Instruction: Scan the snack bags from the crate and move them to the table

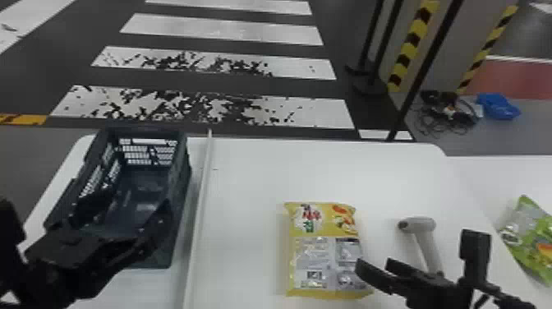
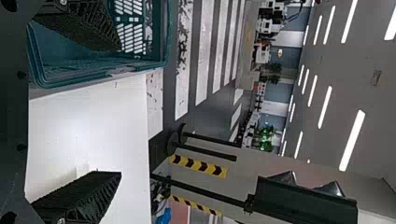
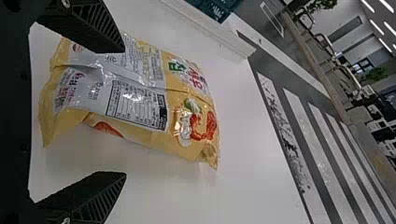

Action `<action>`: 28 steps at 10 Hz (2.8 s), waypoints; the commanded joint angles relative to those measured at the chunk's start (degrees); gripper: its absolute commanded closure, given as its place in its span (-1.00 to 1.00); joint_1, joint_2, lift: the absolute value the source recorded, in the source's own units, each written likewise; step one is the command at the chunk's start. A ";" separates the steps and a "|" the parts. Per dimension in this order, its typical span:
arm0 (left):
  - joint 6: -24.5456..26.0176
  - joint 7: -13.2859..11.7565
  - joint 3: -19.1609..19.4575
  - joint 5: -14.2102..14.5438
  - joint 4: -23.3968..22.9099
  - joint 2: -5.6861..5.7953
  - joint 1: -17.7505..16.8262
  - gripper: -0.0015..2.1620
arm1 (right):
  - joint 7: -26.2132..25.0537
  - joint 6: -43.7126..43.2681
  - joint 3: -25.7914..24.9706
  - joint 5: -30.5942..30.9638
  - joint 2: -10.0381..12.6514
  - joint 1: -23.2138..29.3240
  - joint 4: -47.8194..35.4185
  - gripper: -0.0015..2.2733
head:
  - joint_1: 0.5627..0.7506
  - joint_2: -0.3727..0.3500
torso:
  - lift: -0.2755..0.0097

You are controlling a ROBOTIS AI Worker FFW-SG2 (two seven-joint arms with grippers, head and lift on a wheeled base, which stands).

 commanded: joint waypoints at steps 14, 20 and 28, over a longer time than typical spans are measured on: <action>0.00 -0.34 -0.38 0.10 2.01 0.07 -0.94 -0.97 | 6.32 -3.72 4.16 5.59 -2.64 -6.42 9.18 0.97 | 0.41 -0.14 | 0.27; 0.00 -0.34 -1.08 0.10 3.24 -0.19 -1.56 -0.97 | 2.01 4.19 -7.79 -2.67 -2.03 -5.01 -0.84 0.97 | 0.41 -0.27 | 0.27; 0.53 -0.52 -1.34 0.80 2.98 0.43 -4.02 -0.97 | -21.02 -24.29 -18.78 -4.78 -5.37 -19.43 23.59 0.97 | 0.41 -0.94 | 0.27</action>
